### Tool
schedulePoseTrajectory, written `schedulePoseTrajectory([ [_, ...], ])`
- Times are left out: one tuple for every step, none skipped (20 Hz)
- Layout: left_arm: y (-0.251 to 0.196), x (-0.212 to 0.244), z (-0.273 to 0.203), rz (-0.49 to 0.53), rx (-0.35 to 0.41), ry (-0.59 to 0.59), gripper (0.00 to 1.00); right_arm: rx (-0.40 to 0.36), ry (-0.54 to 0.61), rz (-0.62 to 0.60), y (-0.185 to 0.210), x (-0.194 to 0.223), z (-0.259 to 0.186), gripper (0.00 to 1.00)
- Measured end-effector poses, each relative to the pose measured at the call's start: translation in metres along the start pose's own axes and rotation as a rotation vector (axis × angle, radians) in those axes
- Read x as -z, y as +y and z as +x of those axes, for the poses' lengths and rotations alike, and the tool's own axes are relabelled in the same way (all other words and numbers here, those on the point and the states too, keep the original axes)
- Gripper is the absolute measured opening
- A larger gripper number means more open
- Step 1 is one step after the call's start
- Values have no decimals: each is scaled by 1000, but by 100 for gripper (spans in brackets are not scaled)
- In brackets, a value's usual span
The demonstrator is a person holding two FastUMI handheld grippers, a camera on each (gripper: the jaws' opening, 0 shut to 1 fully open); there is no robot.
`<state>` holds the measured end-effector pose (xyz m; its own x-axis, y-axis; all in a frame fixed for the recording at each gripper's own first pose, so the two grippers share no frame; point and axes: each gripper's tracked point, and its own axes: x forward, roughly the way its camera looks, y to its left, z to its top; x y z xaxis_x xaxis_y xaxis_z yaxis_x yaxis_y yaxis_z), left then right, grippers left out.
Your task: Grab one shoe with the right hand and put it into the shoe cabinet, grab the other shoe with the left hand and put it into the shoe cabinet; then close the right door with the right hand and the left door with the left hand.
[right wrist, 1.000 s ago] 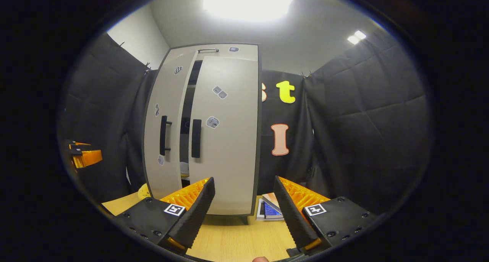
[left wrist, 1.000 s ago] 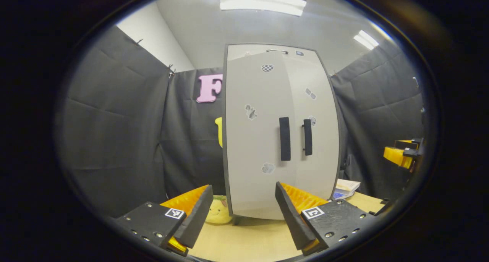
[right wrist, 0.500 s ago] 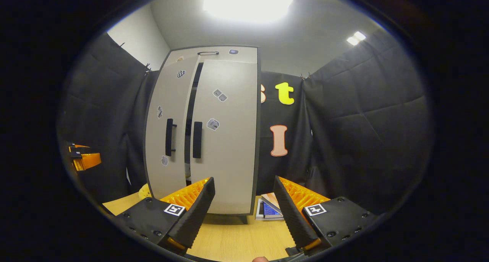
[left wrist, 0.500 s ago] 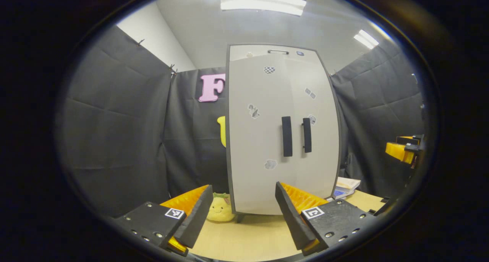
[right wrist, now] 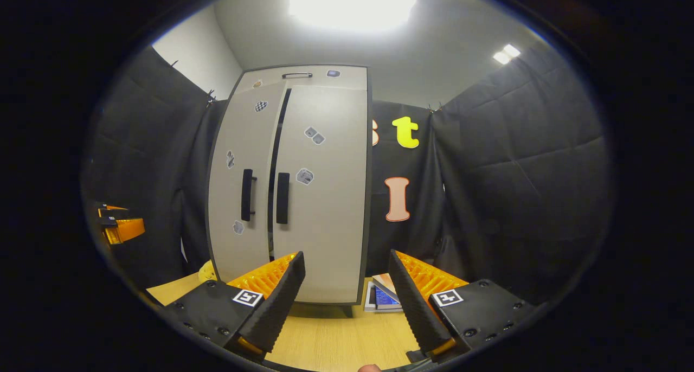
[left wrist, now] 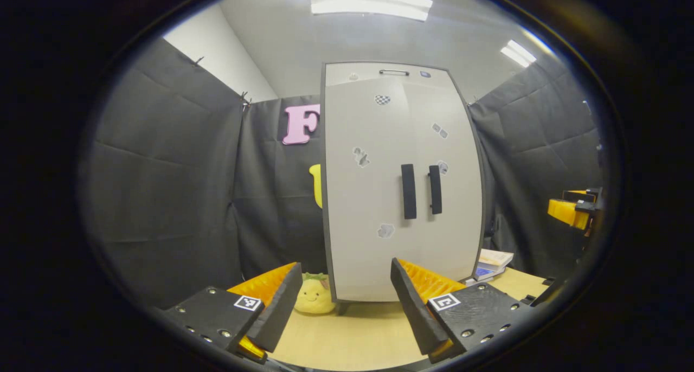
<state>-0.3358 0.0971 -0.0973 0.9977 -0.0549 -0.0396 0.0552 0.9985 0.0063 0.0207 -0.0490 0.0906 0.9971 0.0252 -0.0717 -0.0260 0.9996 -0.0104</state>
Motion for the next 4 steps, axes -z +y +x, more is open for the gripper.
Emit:
schedulePoseTrajectory([
  [0,0,-1,-1,-1,-1,95,1,-2,0,0,0,0,96],
  [1,0,-2,-1,-2,-1,94,2,-1,-1,-1,0,-2,96],
  [0,0,-2,-1,-2,0,94,2,1,0,-1,1,-1,96],
  [1,0,-2,2,-5,-1,94,1,0,1,-1,1,0,96],
])
